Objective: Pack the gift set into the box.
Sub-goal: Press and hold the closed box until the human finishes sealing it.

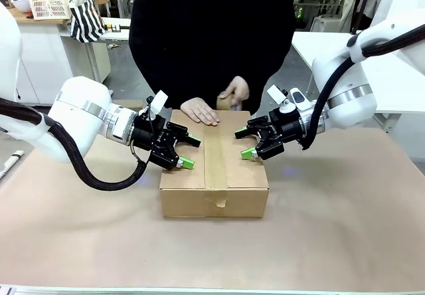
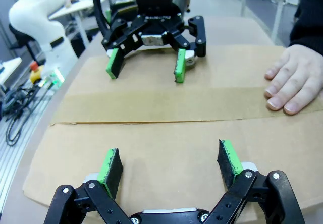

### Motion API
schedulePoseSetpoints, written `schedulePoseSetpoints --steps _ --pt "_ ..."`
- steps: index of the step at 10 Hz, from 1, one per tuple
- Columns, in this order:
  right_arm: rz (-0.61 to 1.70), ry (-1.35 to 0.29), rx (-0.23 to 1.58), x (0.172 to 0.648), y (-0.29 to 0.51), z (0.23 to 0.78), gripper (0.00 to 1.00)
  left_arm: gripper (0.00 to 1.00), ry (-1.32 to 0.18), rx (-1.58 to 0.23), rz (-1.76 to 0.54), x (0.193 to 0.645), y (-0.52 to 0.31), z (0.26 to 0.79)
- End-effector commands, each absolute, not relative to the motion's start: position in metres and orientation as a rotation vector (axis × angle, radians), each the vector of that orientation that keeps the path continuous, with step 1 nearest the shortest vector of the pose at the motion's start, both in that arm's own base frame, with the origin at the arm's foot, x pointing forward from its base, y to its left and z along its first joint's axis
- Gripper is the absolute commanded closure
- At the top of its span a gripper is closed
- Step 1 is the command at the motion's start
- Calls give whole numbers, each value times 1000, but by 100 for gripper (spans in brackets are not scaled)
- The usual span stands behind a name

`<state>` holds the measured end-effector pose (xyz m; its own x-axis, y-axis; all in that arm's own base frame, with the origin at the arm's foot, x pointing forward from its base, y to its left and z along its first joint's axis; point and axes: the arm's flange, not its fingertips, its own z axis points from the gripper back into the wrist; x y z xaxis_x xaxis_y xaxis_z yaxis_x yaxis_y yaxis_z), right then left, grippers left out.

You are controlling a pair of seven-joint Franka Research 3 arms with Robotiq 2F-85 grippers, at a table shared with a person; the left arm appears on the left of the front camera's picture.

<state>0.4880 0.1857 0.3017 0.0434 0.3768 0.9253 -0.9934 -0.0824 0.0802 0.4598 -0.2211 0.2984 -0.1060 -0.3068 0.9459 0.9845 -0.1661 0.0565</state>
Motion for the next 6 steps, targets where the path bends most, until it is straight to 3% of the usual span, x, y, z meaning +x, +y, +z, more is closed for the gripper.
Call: schedulePoseSetpoints --steps 1,6 --pt "1387 -825 1014 487 185 299 0 0 -936 -1032 -1526 458 -221 295" --pt "1387 -825 1014 487 185 299 0 0 -936 -1032 -1526 458 -221 295"
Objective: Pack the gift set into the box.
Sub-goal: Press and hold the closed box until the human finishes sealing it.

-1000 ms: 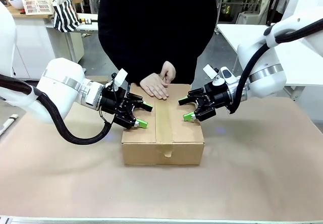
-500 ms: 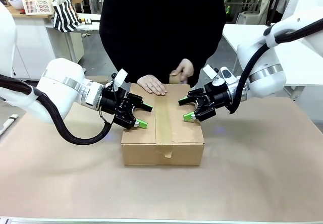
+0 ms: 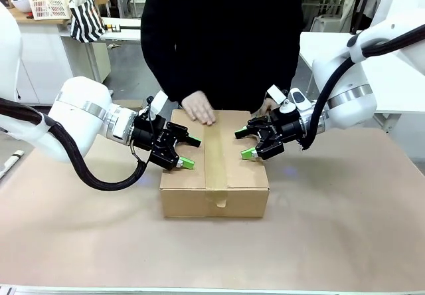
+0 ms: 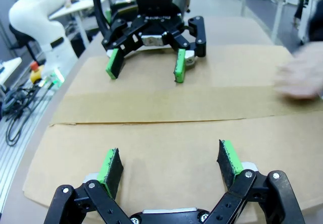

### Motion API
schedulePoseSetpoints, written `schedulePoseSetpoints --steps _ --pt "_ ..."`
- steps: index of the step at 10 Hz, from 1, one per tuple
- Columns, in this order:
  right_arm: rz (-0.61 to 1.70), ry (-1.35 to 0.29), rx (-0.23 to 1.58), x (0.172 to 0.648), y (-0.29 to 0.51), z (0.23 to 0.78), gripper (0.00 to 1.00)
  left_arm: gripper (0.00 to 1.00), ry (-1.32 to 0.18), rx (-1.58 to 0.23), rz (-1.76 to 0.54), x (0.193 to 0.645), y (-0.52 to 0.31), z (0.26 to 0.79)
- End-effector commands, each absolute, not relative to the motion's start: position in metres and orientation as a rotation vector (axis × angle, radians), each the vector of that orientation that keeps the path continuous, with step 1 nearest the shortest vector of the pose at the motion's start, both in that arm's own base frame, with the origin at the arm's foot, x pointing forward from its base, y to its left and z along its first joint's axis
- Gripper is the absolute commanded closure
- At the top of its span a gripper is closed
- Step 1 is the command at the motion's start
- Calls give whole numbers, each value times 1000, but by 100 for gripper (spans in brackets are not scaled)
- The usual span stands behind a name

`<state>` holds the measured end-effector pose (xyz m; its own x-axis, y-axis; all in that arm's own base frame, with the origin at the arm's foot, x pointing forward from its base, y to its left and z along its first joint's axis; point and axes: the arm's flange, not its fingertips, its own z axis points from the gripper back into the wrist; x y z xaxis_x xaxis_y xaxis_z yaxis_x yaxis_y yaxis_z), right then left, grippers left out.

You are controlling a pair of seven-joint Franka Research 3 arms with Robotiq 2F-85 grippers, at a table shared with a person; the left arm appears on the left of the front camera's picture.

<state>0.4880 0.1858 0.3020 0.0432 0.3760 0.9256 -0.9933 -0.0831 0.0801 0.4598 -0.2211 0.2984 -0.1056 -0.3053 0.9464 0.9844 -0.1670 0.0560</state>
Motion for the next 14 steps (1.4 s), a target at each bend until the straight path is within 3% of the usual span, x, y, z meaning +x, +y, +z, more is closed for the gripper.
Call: schedulePoseSetpoints --steps 1,14 --pt "1387 -825 1014 487 185 299 0 0 -936 -1032 -1526 458 -221 295" --pt "1387 -825 1014 487 185 299 0 0 -936 -1032 -1526 458 -221 295"
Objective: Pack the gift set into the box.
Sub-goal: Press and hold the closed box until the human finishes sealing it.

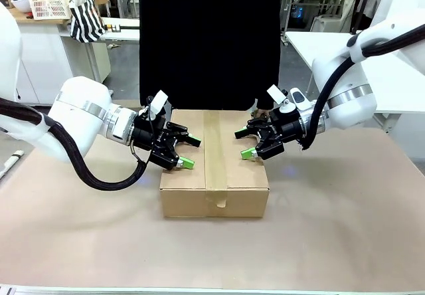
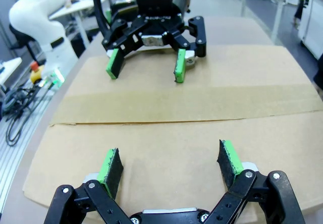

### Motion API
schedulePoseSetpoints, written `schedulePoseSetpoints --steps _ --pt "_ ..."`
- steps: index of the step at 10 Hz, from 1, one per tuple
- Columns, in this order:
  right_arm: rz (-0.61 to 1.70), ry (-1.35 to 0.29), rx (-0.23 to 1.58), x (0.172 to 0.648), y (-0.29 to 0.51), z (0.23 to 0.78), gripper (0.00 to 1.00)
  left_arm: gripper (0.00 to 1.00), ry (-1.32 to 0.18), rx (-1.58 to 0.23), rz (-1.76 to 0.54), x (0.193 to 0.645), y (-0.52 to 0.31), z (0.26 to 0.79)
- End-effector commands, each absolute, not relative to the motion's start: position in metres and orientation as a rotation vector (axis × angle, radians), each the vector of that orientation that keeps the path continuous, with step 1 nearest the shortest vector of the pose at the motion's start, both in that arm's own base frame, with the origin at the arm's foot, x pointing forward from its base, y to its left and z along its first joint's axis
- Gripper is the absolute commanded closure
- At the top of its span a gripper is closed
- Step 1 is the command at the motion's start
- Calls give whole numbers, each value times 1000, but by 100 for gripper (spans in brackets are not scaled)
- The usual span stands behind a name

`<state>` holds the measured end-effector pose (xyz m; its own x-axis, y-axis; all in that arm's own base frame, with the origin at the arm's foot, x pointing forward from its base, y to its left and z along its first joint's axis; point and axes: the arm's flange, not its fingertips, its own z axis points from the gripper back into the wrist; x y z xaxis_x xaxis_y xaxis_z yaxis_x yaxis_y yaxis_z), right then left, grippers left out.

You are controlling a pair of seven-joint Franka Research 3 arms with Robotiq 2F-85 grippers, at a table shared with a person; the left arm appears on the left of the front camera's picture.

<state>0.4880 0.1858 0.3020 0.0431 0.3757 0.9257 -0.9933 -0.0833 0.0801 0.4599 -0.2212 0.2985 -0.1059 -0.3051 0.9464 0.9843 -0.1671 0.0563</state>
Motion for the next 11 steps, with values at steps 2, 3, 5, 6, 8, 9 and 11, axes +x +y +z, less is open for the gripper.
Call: schedulePoseSetpoints --steps 2,3,5,6,8,9,11 --pt "1387 -825 1014 487 185 299 0 0 -936 -1032 -1526 458 -221 295" --pt "1387 -825 1014 487 185 299 0 0 -936 -1032 -1526 458 -221 295" --pt "1387 -825 1014 487 185 299 0 0 -936 -1032 -1526 458 -221 295" --pt "1387 -825 1014 487 185 299 0 0 -936 -1032 -1526 458 -221 295" --pt "1370 -753 1043 485 193 310 0 0 -956 -1144 -1440 458 -216 310" --pt "1337 -661 1081 479 197 326 0 0 -927 -1243 -1336 456 -209 326" --pt "1136 -544 1183 466 198 367 0 0 -831 -1321 -1164 443 -190 368"
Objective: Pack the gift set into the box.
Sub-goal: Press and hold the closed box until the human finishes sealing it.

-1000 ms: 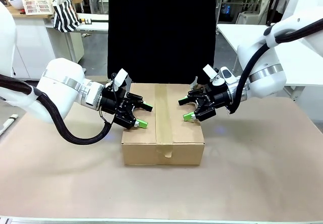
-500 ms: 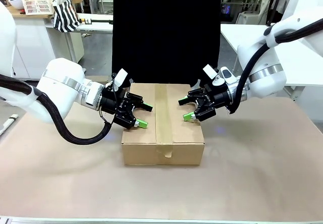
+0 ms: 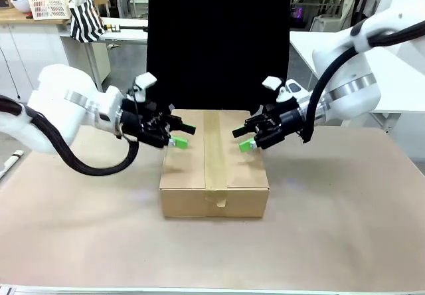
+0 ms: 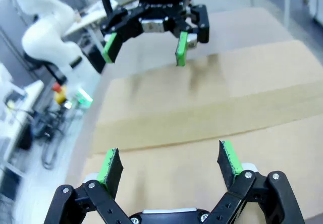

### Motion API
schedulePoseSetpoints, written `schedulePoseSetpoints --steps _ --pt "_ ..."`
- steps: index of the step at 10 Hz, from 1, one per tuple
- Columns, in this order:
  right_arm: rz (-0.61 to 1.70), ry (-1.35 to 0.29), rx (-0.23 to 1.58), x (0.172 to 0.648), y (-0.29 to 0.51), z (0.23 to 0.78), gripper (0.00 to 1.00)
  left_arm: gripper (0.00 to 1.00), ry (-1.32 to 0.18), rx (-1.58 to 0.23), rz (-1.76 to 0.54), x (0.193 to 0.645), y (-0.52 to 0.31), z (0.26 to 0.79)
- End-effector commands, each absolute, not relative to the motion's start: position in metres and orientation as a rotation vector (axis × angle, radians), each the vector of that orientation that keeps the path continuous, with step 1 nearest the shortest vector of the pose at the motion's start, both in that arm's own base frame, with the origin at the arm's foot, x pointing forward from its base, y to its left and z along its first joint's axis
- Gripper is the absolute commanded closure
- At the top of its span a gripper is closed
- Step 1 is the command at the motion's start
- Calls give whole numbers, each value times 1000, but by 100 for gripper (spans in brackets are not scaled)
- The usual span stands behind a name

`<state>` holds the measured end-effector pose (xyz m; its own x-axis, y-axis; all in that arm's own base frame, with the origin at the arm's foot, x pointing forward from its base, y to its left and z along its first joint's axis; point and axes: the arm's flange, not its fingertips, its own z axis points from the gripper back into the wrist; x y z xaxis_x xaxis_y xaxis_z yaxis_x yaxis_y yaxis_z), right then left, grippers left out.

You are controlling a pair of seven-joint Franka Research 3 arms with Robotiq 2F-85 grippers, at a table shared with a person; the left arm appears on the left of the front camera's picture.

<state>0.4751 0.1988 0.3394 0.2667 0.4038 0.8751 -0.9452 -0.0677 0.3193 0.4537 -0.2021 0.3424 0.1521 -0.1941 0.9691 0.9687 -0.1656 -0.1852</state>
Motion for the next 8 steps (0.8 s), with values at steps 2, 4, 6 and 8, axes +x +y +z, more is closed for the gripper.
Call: schedulePoseSetpoints --steps 2,4,6,8 --pt "846 -450 1319 440 185 400 0 0 -639 -1296 -988 429 -170 400" --pt "621 -463 1328 395 168 418 0 0 -435 -1448 -823 412 -156 414" --pt "358 -522 1312 355 118 420 0 0 -323 -1619 -557 382 -119 424" --pt "182 -596 1431 335 51 413 0 0 -260 -1776 -365 355 -66 421"
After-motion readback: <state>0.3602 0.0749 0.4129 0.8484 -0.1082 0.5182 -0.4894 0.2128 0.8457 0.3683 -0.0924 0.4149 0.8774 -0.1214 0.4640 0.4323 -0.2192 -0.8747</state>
